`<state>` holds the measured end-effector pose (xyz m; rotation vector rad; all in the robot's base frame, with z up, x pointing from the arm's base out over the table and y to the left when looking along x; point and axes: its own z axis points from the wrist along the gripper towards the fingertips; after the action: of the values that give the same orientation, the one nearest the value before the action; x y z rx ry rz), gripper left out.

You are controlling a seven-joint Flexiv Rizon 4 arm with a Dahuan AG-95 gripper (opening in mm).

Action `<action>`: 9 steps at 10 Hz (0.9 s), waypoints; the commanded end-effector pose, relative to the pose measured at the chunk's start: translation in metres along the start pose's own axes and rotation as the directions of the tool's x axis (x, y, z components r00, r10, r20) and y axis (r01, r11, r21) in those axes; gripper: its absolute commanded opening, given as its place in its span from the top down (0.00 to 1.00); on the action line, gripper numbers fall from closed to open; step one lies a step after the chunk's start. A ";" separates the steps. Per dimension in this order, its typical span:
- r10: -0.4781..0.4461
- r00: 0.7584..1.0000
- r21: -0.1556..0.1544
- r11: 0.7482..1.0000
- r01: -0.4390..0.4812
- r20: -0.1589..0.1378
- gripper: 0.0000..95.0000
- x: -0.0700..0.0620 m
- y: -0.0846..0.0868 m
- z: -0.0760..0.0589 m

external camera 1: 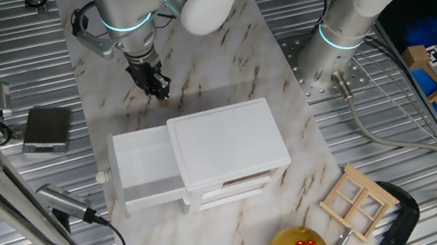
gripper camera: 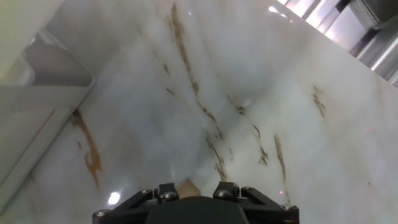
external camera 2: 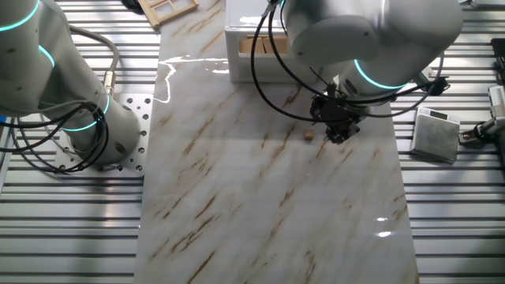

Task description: Put things in the drawer

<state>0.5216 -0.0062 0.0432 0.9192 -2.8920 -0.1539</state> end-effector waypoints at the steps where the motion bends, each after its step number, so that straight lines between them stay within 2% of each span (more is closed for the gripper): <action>1: 0.005 1.000 0.007 1.000 -0.005 -0.005 0.60 0.000 0.000 0.000; 2: 0.004 1.000 0.007 1.000 -0.003 -0.008 0.60 0.000 0.000 0.000; 3: 0.004 1.000 0.010 1.000 -0.004 0.002 0.80 0.000 0.000 0.000; 5: 0.016 1.000 0.009 1.000 -0.016 0.001 0.80 0.000 0.000 0.000; 6: 0.028 1.000 0.002 1.000 -0.028 0.005 0.60 0.000 0.000 0.000; 9: 0.008 1.000 -0.007 1.000 -0.008 -0.001 0.60 0.000 0.000 0.000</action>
<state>0.5225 -0.0059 0.0437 0.8846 -2.8872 -0.1748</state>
